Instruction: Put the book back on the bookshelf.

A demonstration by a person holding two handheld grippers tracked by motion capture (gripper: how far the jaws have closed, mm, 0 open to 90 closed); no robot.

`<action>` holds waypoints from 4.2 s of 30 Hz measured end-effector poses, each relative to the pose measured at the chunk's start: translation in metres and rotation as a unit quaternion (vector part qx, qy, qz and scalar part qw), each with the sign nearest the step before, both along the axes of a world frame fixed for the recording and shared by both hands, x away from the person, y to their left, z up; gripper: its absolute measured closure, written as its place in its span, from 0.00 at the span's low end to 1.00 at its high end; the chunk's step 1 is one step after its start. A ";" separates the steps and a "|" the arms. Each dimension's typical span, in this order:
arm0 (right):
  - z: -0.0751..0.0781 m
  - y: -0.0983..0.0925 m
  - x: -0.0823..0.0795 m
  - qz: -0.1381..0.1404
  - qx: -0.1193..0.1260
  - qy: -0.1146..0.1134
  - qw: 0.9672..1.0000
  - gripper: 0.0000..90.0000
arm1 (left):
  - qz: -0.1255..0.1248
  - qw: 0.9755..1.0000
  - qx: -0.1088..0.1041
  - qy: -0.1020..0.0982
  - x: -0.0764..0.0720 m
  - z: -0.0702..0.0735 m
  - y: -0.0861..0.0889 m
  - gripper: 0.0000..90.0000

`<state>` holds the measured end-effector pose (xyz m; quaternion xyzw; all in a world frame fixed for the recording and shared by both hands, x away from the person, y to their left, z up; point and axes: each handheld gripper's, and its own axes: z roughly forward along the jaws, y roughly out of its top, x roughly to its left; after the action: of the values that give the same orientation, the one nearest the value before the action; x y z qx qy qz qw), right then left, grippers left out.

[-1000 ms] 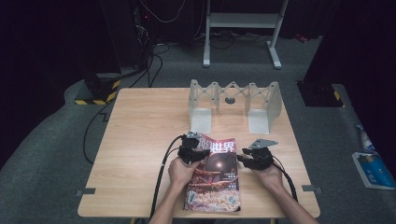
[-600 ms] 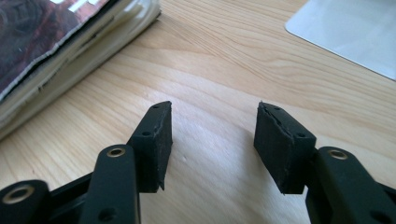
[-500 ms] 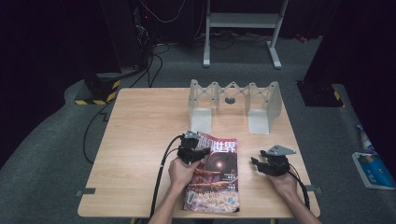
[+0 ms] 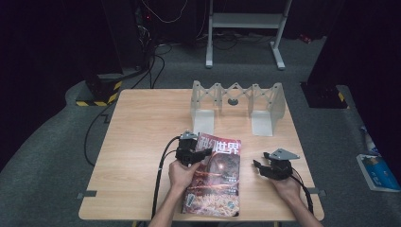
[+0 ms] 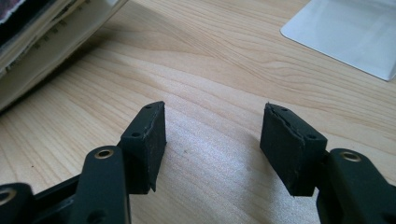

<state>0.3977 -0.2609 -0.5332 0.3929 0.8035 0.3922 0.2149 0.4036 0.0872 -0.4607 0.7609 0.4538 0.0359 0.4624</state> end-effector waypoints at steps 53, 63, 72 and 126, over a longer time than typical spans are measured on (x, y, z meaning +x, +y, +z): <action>-0.001 0.001 -0.002 -0.005 -0.002 -0.008 1.000 0.44 | -0.047 0.995 0.003 -0.085 -0.024 0.080 -0.004 0.92; -0.001 0.001 -0.003 -0.003 -0.003 -0.008 1.000 0.44 | -0.043 0.994 0.009 -0.101 -0.022 0.102 -0.007 0.93; -0.001 0.002 -0.003 0.001 0.000 -0.010 1.000 0.44 | -0.056 0.992 0.025 -0.110 -0.017 0.116 -0.022 0.93; -0.001 0.002 -0.003 0.001 -0.002 -0.011 1.000 0.44 | -0.087 0.980 0.151 -0.091 0.016 0.175 -0.071 0.92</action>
<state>0.3945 -0.2593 -0.5343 0.3868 0.8025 0.3951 0.2244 0.4196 0.0158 -0.2852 0.8523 0.3310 0.1327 0.3826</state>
